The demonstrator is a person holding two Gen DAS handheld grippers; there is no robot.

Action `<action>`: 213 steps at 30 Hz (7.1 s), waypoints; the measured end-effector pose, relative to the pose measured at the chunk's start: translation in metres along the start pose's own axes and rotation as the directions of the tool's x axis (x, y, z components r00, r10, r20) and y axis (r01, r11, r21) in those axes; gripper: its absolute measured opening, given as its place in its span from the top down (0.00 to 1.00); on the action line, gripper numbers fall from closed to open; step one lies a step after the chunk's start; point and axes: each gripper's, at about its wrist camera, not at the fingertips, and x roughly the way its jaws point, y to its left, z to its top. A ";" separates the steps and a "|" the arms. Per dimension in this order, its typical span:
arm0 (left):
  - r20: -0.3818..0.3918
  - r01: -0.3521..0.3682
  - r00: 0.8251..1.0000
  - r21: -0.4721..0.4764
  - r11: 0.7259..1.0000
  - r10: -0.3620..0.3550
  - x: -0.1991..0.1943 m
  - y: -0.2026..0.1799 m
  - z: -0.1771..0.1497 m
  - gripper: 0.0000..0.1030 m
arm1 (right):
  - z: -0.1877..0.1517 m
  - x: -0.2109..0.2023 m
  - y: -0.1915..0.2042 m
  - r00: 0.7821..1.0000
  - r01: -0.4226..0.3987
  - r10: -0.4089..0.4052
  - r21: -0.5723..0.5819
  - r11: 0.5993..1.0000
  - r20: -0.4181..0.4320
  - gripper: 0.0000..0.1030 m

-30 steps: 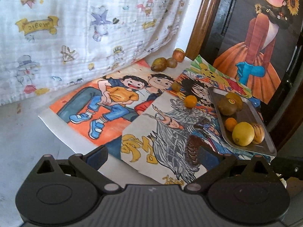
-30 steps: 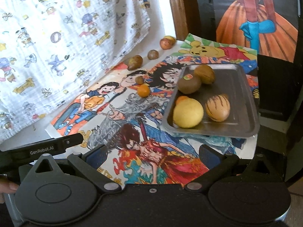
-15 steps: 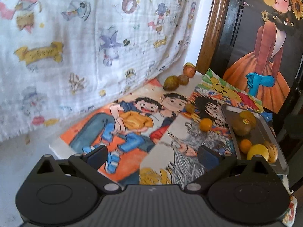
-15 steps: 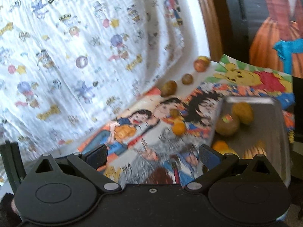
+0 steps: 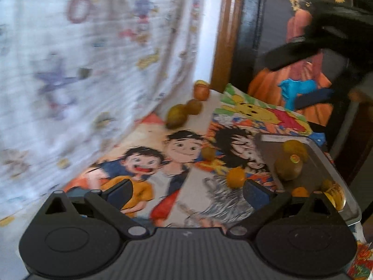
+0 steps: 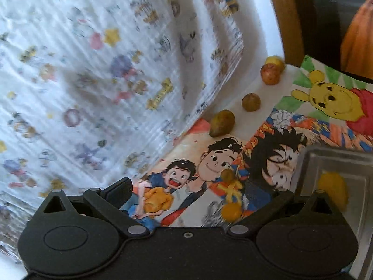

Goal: Organize fruits
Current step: 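Withdraw both tools from the tray toward the remaining fruits, then grasp a small orange with the left tool while the right tool grasps a small brown fruit, then carry the orange and small brown fruit over the tray with both tools, then lower the orange and small brown fruit into the tray and open both tools, then withdraw both tools from the tray toward the remaining fruits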

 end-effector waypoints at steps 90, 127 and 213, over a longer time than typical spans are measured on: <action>-0.010 0.191 0.981 -0.091 0.977 -0.193 0.003 -0.098 -0.025 0.66 | -0.119 -0.071 -0.080 0.980 0.111 -0.118 0.052 0.992 0.159 0.73; -0.148 0.409 0.908 0.108 0.906 -0.392 0.018 -0.186 -0.060 0.66 | -0.230 -0.101 -0.148 0.954 0.207 -0.242 0.195 0.959 0.175 0.73; 0.093 0.061 0.994 -0.029 0.998 -0.058 -0.167 -0.097 -0.069 0.01 | -0.280 -0.228 -0.008 0.970 -0.017 -0.044 0.247 0.969 0.240 0.01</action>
